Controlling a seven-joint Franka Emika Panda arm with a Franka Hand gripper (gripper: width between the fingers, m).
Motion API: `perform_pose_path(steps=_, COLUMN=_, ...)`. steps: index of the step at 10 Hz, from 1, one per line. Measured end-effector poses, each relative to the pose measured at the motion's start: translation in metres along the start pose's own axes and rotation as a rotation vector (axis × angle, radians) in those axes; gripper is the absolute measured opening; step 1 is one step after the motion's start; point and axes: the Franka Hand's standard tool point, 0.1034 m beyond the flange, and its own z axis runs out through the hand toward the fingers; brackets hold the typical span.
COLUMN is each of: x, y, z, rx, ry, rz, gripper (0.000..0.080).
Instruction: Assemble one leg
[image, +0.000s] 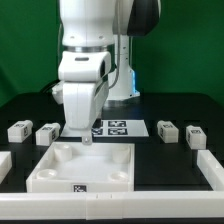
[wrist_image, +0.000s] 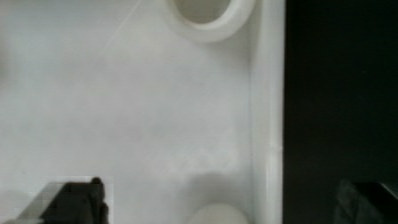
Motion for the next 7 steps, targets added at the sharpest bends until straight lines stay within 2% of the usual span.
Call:
perform_pose_path(steps=1, x=0.001, y=-0.001, z=0.012, rx=0.012, ry=0.004, rz=0.000, gripper=0.0650)
perform_pose_path(steps=3, x=-0.001, y=-0.005, z=0.025, rx=0.033, ry=0.007, rz=0.007, gripper=0.0650)
perform_pose_path(steps=7, x=-0.004, y=-0.008, z=0.033, rx=0.048, ry=0.008, rz=0.014, gripper=0.0647)
